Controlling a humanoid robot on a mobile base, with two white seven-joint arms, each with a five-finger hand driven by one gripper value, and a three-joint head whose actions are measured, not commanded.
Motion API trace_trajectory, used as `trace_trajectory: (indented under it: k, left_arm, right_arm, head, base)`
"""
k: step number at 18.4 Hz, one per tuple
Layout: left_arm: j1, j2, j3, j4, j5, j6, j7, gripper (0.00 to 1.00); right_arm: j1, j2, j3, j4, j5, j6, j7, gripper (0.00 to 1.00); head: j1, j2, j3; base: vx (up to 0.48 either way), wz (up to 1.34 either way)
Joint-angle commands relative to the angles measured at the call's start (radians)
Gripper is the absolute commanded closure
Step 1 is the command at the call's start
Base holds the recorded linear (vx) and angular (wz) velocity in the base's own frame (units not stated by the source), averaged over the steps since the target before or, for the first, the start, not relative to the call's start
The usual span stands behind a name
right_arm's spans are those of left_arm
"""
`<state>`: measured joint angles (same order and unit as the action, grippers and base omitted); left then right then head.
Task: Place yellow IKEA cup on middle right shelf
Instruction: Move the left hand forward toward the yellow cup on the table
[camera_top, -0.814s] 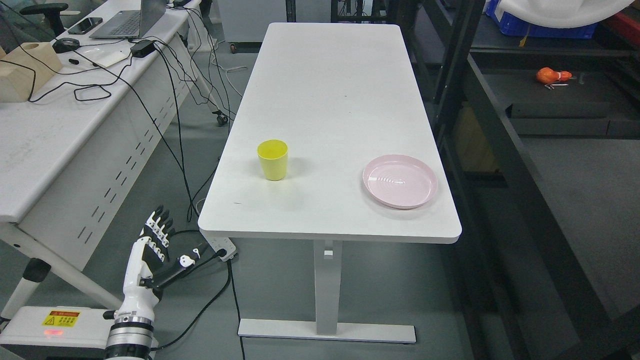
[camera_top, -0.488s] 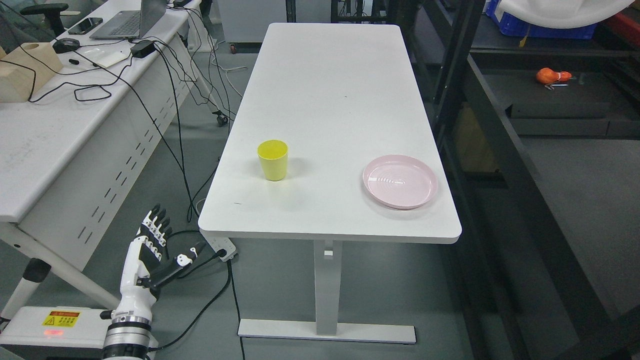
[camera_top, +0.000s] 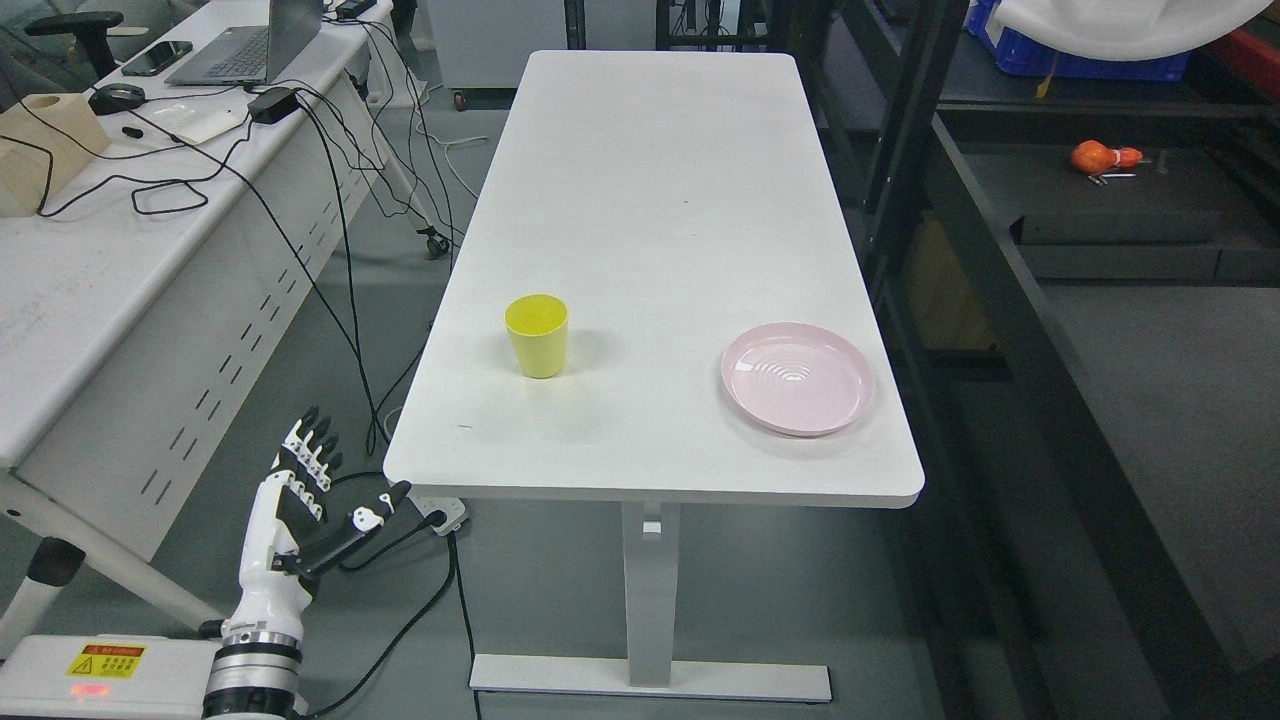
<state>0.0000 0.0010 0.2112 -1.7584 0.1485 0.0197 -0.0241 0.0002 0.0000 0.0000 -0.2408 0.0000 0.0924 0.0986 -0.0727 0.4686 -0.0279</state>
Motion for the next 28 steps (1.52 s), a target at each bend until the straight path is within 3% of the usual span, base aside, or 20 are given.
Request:
trace_trajectory:
  k: [1,8,12,28]
  left_arm:
    - [0.015,0.016,-0.053,-0.001,0.0,-0.006,-0.002,0.01]
    - [-0.002,0.016,-0.231,0.0,-0.001,-0.006,0.001,0.01]
    - [-0.006,0.016,-0.262,0.002,-0.001,-0.004,0.006,0.01]
    - [-0.006,0.016,0.023,0.005,-0.001,0.097,0.032,0.01]
  right_arm:
    - [0.011,-0.017,0.017,0.0,-0.025,0.0,-0.215,0.01]
    - [0.011,-0.017,0.017,0.0,-0.025,0.0,-0.215,0.01]
    - [0.009,-0.017,0.017,0.0,-0.025,0.0,-0.215,0.01]
    - [0.011,-0.017,0.017,0.0,-0.025,0.0,-0.215,0.01]
  head:
    - [0.0,0.0,0.0]
    - [0.0,0.0,0.0]
    - [0.0,0.0,0.0]
    - [0.0,0.0,0.0]
  base:
    - [0.126,0.0]
    - [0.15,0.07]
    - [0.113,-0.04]
    - [0.042,-0.13]
